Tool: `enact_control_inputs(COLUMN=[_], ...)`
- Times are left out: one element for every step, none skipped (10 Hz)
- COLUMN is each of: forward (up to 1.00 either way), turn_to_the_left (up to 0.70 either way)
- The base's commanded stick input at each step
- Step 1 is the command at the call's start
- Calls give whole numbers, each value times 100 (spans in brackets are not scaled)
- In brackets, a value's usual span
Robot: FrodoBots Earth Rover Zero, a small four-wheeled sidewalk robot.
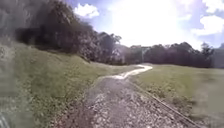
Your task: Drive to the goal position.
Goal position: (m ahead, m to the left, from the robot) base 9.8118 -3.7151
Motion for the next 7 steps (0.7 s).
enact_control_inputs(forward=[70, 70, 70, 70, 70, 70, 70], turn_to_the_left=[0, 0, 0, 0, 0, 0, 0])
